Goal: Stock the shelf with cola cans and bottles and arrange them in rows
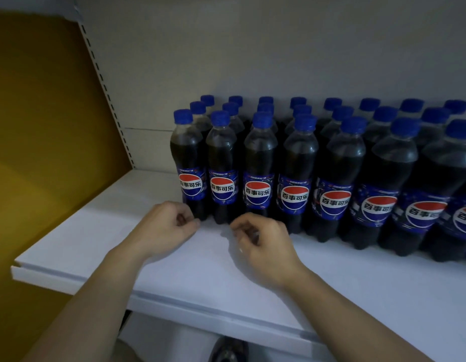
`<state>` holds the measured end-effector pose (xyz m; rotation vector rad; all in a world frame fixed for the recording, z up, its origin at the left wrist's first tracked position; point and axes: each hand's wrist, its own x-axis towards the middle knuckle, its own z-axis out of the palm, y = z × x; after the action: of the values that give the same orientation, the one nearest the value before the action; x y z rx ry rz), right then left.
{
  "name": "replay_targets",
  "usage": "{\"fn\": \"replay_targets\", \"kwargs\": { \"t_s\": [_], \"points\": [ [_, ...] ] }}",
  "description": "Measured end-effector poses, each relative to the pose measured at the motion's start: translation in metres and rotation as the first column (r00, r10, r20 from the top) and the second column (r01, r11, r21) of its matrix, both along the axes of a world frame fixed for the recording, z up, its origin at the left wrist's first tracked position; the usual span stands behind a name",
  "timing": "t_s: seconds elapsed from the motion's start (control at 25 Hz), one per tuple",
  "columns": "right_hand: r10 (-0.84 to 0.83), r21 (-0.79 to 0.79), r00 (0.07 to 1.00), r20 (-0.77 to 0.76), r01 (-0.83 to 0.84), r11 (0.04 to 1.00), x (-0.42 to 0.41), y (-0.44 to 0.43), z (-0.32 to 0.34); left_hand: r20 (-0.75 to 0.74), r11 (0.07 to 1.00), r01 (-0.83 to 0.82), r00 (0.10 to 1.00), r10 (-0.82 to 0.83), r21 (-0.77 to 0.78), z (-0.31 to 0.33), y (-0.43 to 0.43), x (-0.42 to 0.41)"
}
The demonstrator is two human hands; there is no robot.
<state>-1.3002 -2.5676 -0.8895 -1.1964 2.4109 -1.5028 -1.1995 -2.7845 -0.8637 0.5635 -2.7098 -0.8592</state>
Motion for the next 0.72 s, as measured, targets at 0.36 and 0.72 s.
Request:
{"fn": "replay_targets", "kwargs": {
  "t_s": [0.36, 0.72],
  "points": [
    [-0.147, -0.125, 0.985, 0.091, 0.158, 0.980, 0.000, 0.035, 0.023, -0.088, 0.843, 0.479, 0.877, -0.473, 0.245, 0.003, 0.068, -0.030],
    [-0.124, 0.216, 0.992, -0.022, 0.125, 0.968, -0.043, 0.112, 0.018, -0.084, 0.778, 0.627, 0.774, -0.628, -0.035, -0.002, 0.133, -0.065]
  ]
}}
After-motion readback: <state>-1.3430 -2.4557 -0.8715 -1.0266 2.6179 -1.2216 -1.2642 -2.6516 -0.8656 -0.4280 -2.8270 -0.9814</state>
